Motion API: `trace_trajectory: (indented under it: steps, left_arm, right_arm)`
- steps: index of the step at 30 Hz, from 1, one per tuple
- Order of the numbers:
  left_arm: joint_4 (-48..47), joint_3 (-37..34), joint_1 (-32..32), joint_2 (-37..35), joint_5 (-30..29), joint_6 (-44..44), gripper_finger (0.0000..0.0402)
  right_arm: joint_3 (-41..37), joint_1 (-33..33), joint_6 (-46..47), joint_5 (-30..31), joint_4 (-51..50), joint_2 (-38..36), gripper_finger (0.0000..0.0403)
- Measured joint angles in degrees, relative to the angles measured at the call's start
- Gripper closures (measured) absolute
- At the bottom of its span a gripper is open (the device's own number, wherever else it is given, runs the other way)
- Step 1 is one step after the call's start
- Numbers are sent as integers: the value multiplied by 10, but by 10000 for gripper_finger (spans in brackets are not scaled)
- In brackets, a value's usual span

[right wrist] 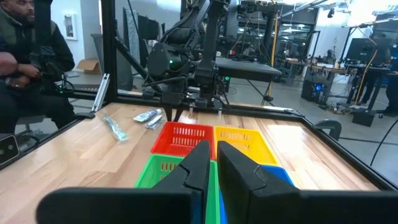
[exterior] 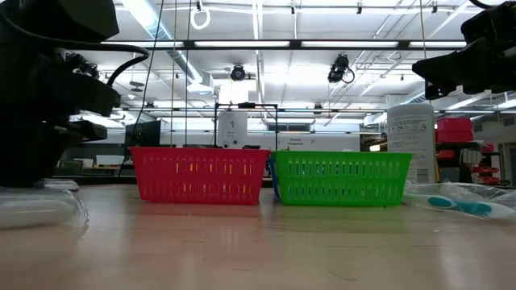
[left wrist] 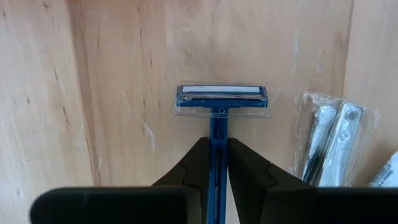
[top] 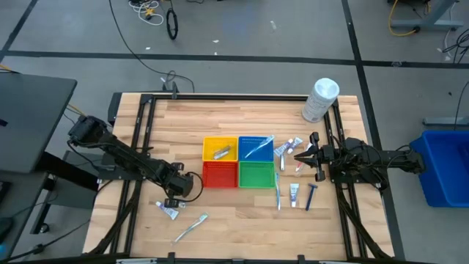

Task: Pick & Place Travel size toiletries
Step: Put the left shaver into the green bin

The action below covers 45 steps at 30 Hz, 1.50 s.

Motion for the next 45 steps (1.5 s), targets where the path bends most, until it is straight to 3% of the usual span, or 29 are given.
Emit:
trace_trajectory:
  steps: [9,27,36,45]
  left_arm:
    - [-63,29,-1,-31,37,1,351]
    - [-104,85,1,-43,29,32,352]
    - [-128,160,45,-43,21,82,355]
    - [-133,184,82,-43,21,100,355]
  right_arm:
    - [0,0,0,0,0,0,361]
    - [0,0,0,0,0,0,361]
    - [0,0,0,0,0,0,362]
    - [0,0,0,0,0,0,362]
